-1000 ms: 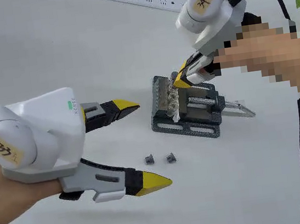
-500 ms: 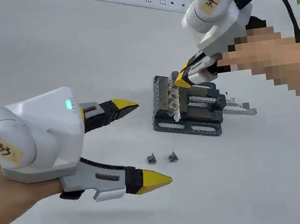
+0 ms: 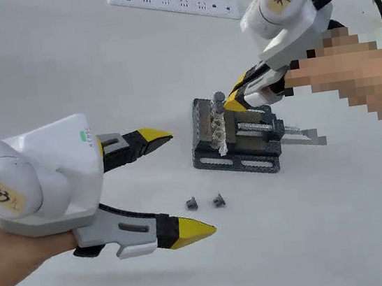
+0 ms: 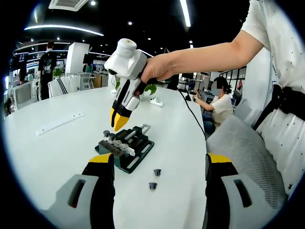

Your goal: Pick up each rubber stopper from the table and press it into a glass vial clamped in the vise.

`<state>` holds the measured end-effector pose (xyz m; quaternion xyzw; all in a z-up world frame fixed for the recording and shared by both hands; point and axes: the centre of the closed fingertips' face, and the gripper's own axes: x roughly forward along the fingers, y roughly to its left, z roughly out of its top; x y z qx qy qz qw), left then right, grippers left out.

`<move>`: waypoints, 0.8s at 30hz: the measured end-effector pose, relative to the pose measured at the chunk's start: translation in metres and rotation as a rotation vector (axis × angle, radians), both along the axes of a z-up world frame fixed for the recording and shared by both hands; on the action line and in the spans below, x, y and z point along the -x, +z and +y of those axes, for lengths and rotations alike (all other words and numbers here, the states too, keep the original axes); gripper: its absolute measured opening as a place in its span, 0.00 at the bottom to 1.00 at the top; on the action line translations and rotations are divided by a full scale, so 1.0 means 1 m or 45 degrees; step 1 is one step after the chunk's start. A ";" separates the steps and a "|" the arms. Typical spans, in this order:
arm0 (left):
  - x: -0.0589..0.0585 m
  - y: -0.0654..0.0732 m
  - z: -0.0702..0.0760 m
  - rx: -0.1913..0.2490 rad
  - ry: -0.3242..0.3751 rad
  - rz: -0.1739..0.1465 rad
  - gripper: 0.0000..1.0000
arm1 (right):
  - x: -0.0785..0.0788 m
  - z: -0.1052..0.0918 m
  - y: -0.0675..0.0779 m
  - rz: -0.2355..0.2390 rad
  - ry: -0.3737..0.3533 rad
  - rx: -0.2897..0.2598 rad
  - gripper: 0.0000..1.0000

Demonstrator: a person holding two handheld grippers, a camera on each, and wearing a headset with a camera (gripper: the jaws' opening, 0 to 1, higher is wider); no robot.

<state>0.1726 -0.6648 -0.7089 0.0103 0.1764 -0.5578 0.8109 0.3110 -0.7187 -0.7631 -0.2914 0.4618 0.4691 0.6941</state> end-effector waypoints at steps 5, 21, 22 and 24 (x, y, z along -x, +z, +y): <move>0.000 0.002 0.002 -0.016 0.003 -0.006 0.77 | 0.001 -0.003 0.008 -0.017 -0.010 -0.030 0.10; -0.002 0.007 0.007 -0.058 0.023 -0.035 0.80 | 0.013 -0.013 0.026 -0.054 -0.032 -0.112 0.20; -0.002 0.007 0.008 -0.060 0.026 -0.035 0.80 | 0.014 -0.014 0.027 -0.055 -0.034 -0.118 0.21; -0.003 0.008 0.009 -0.066 0.031 -0.038 0.80 | 0.016 -0.017 0.028 -0.058 -0.037 -0.126 0.23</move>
